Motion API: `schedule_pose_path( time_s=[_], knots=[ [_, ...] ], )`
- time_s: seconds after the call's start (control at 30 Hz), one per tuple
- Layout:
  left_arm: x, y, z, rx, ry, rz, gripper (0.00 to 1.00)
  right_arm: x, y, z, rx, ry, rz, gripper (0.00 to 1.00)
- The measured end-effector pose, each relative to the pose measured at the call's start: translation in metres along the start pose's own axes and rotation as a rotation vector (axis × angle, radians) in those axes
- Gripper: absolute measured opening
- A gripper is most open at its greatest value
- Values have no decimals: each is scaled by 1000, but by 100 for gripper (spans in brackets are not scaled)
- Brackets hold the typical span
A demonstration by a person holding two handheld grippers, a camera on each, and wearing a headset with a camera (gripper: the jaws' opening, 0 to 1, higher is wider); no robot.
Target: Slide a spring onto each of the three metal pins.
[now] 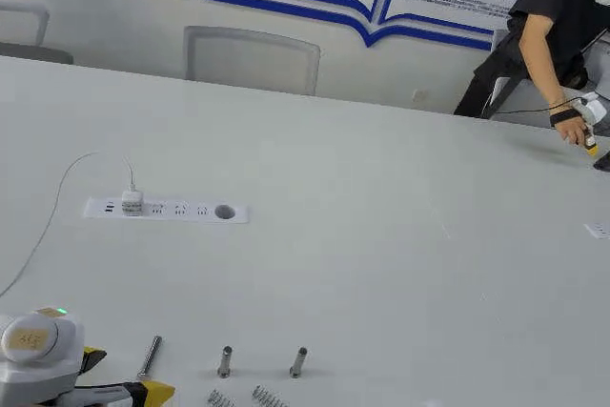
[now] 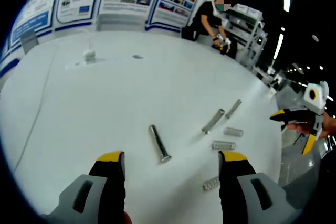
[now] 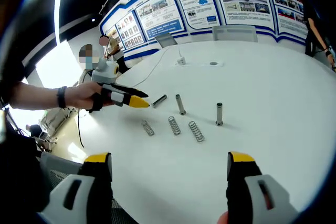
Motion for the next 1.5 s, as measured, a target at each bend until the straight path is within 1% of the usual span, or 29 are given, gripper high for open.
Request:
schedule_pose_path(
  time_s=[0.1,0.27,0.37,0.47,0.57,0.7,0.83,0.87,0.9,0.93,0.97,1.0,1.03,1.13,1.2,1.27,1.4,1.5],
  knots=[
    [6,-1,-3,-1,6,-8,72,0,1,1,3,-1,2,92],
    [13,2,-8,-20,14,0,69,0,0,2,10,-3,0,92],
    [15,3,-6,-28,13,1,67,0,-2,2,18,-2,-4,92],
    [17,5,-4,-33,4,7,62,1,-1,1,23,4,-1,91],
    [20,8,-3,-16,10,5,58,0,1,1,20,5,8,92],
    [24,12,-1,-19,17,7,55,0,2,2,21,3,13,92],
    [27,16,0,-21,28,8,49,0,0,1,20,5,5,92],
    [27,17,-1,-39,33,1,47,0,0,1,23,6,3,92],
    [27,18,-1,-54,25,-4,46,1,-1,1,25,8,3,92],
    [28,20,-2,-50,27,0,46,1,-1,0,25,9,2,92],
    [27,20,-1,-48,34,-7,45,1,-2,0,25,9,0,92],
    [27,20,-2,-38,47,-21,44,1,-2,0,25,9,-1,92],
    [29,21,-4,-29,56,-25,41,1,-2,1,25,9,-2,92],
    [33,24,-11,-44,87,-40,33,1,-1,1,33,11,3,91],
    [35,24,-12,-63,99,-51,30,1,-1,1,32,10,7,91],
    [37,25,-13,-46,110,-60,26,1,-1,1,32,11,6,91],
    [42,26,-11,-11,129,-85,23,1,-2,1,36,11,4,91],
    [43,26,-17,14,173,-109,18,1,-3,2,39,11,1,91]
  ],
)
Point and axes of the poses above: the centre of the closed fingertips' face, and the gripper's own axes: x roughly forward along the fingers, z roughly to its right, y roughly out of its top, the point moved 3 cm from there along -x, roughly backward along the fingers
